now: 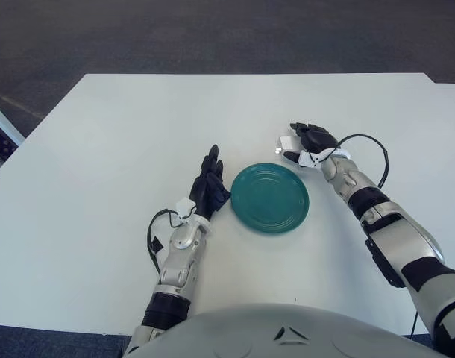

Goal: Put the charger into the plate.

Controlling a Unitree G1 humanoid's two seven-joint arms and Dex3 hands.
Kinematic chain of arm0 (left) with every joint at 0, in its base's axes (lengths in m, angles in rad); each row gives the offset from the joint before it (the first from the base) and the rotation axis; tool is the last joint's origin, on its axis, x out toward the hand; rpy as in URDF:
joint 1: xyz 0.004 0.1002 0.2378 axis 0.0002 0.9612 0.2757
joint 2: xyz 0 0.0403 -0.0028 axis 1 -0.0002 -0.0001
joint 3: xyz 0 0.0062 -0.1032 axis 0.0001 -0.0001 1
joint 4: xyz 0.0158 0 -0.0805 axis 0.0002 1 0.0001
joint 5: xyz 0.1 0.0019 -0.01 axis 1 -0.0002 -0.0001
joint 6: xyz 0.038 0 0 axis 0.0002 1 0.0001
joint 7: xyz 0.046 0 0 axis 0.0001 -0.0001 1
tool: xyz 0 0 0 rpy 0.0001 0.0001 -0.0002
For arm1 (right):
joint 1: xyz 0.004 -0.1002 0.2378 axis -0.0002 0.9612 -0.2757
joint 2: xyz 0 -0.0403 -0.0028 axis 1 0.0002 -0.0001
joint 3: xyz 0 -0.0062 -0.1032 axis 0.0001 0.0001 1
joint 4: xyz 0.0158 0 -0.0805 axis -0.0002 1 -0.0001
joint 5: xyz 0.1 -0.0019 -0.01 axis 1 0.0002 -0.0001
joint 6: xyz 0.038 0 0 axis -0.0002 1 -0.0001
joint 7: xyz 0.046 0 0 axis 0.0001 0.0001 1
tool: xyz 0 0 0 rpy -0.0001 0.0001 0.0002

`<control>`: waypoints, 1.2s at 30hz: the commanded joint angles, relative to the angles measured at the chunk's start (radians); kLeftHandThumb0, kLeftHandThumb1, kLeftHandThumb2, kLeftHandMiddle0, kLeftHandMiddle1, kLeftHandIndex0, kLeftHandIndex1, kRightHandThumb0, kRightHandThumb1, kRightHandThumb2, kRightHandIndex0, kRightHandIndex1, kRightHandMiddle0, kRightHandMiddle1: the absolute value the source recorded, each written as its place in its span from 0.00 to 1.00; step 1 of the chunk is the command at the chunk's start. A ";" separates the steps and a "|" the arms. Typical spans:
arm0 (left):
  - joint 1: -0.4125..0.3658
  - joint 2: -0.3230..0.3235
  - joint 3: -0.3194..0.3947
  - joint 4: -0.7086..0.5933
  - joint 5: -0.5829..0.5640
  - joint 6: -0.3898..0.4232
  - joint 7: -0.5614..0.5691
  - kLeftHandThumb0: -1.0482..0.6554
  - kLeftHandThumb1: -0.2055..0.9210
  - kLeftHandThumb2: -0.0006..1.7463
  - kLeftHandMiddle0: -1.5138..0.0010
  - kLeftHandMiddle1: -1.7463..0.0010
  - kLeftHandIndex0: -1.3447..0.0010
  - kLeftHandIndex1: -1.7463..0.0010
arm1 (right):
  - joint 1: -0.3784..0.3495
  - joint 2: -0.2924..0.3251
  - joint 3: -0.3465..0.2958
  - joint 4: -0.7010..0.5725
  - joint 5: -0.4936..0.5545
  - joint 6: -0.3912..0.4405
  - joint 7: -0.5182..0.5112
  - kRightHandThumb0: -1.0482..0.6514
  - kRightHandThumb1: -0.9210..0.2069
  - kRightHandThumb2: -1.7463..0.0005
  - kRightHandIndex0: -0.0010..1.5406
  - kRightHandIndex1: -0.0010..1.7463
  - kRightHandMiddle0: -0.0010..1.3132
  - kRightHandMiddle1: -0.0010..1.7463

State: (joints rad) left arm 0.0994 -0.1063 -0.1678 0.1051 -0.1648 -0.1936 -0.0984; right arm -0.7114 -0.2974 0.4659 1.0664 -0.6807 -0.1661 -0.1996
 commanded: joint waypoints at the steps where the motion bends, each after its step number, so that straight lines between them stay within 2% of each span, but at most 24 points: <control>1: 0.003 -0.036 0.003 -0.008 -0.013 0.000 -0.001 0.03 1.00 0.73 1.00 1.00 1.00 1.00 | -0.005 0.009 0.019 0.049 -0.011 -0.006 -0.011 0.04 0.00 0.58 0.04 0.00 0.00 0.11; 16: -0.018 -0.049 0.001 0.016 -0.034 -0.023 -0.005 0.03 1.00 0.71 1.00 1.00 1.00 1.00 | 0.005 -0.008 0.120 0.140 -0.054 -0.056 0.021 0.07 0.00 0.61 0.02 0.00 0.00 0.08; 26: -0.028 -0.088 0.011 0.052 -0.111 -0.073 -0.025 0.04 1.00 0.71 1.00 1.00 1.00 1.00 | 0.014 -0.067 0.205 0.180 -0.101 -0.141 0.050 0.09 0.00 0.61 0.03 0.00 0.00 0.08; 33: -0.043 -0.098 0.004 0.078 -0.113 -0.093 0.005 0.04 1.00 0.70 1.00 1.00 1.00 1.00 | 0.014 -0.108 0.227 0.181 -0.103 -0.178 0.053 0.10 0.00 0.60 0.04 0.01 0.01 0.10; 36: -0.048 -0.102 -0.001 0.085 -0.095 -0.103 0.028 0.04 1.00 0.69 1.00 1.00 1.00 1.00 | 0.007 -0.121 0.228 0.181 -0.099 -0.179 0.064 0.11 0.00 0.60 0.06 0.01 0.00 0.14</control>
State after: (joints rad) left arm 0.0770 -0.1099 -0.1688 0.1762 -0.2713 -0.2747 -0.0987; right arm -0.7708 -0.4000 0.6611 1.1954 -0.7422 -0.3563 -0.2071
